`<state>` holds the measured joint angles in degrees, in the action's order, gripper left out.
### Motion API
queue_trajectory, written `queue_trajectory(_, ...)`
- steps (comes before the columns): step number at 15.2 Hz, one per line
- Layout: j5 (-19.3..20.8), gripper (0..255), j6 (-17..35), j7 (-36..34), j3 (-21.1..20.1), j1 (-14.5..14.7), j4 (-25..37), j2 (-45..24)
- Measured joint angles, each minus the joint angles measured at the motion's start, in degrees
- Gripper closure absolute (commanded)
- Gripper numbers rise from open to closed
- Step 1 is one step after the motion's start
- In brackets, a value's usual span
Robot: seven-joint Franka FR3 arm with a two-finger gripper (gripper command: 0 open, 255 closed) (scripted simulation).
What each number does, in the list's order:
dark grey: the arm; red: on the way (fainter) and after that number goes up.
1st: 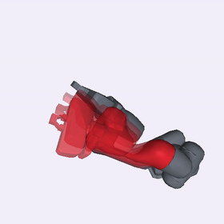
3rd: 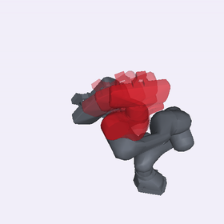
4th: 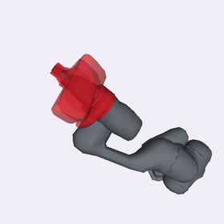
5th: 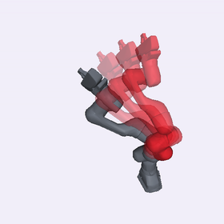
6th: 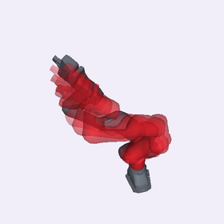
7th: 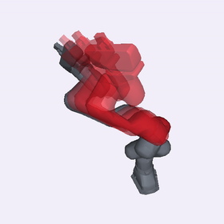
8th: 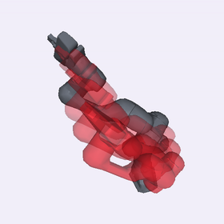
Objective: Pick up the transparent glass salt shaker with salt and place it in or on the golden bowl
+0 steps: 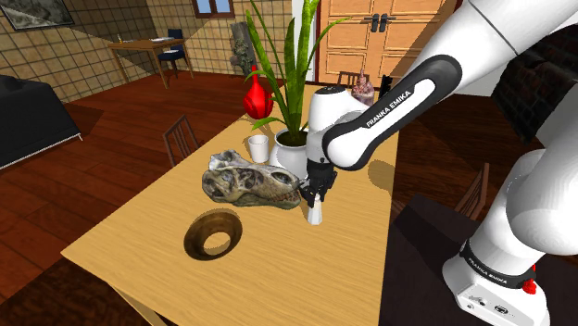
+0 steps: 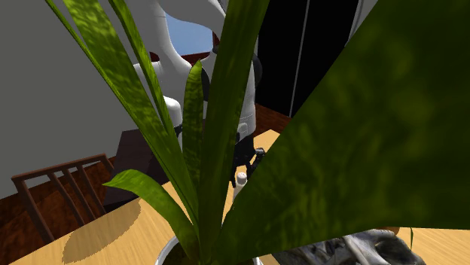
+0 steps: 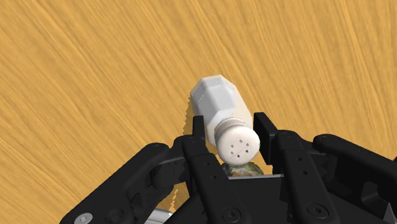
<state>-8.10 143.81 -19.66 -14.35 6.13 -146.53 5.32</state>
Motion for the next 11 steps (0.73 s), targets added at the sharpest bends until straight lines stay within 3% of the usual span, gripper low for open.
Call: queue_trajectory(11, -0.64, 255, -7.04, 0.09, 0.30, 0.15, 2.00, 5.04)
